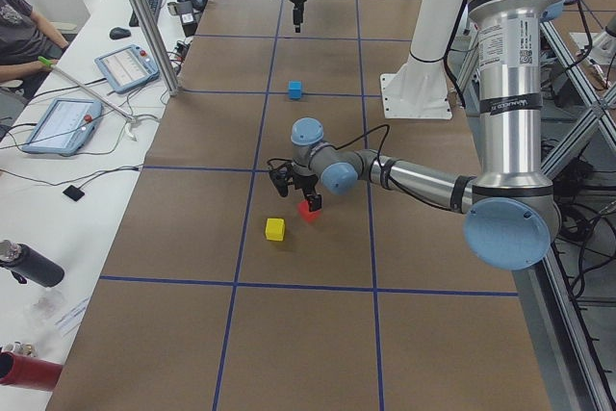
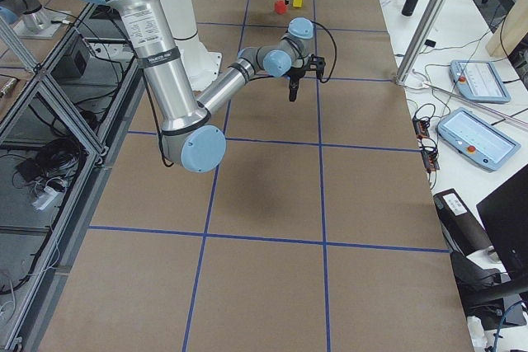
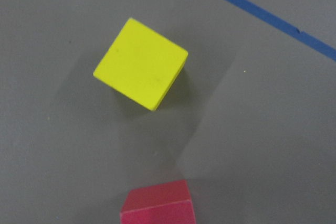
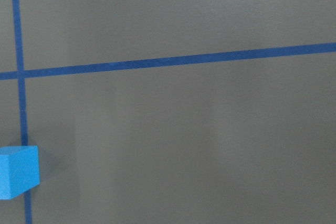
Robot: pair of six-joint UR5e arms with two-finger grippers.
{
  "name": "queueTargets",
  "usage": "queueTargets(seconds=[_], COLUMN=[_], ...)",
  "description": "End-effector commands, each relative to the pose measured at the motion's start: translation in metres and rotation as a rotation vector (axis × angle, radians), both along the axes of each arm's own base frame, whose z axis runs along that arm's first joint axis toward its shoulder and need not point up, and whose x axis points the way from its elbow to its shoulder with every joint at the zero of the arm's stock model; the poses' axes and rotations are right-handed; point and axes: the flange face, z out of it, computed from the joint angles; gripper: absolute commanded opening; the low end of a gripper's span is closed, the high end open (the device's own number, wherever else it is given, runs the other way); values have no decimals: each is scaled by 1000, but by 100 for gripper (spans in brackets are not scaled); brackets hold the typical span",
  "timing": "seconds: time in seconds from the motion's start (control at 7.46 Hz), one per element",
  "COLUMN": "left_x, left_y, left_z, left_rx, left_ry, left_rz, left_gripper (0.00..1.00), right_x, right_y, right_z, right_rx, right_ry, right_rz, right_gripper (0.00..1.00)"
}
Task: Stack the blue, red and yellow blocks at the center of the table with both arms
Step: 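Grasp the red cube with the left gripper while the right gripper withdraws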
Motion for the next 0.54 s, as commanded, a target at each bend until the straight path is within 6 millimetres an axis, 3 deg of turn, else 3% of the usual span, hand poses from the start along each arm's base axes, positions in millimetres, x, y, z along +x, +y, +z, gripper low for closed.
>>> queueTargets(seconds=[0.0,0.13,0.27,0.4], left_x=[15,16,16,16], left_y=[-6,-7,-7,-6], left_z=[11,15,17,20], left_rx=[-22,-26,-28,-34], left_ry=[-12,-16,-19,-22], left_rz=[6,7,8,8], left_gripper=[99,94,75,29], right_x=[0,0,0,-1], right_y=[-1,0,0,0], right_z=[5,4,5,5], right_rx=[0,0,-1,-1], right_ry=[10,7,10,11], right_rz=[6,4,5,5], right_gripper=[100,100,100,100])
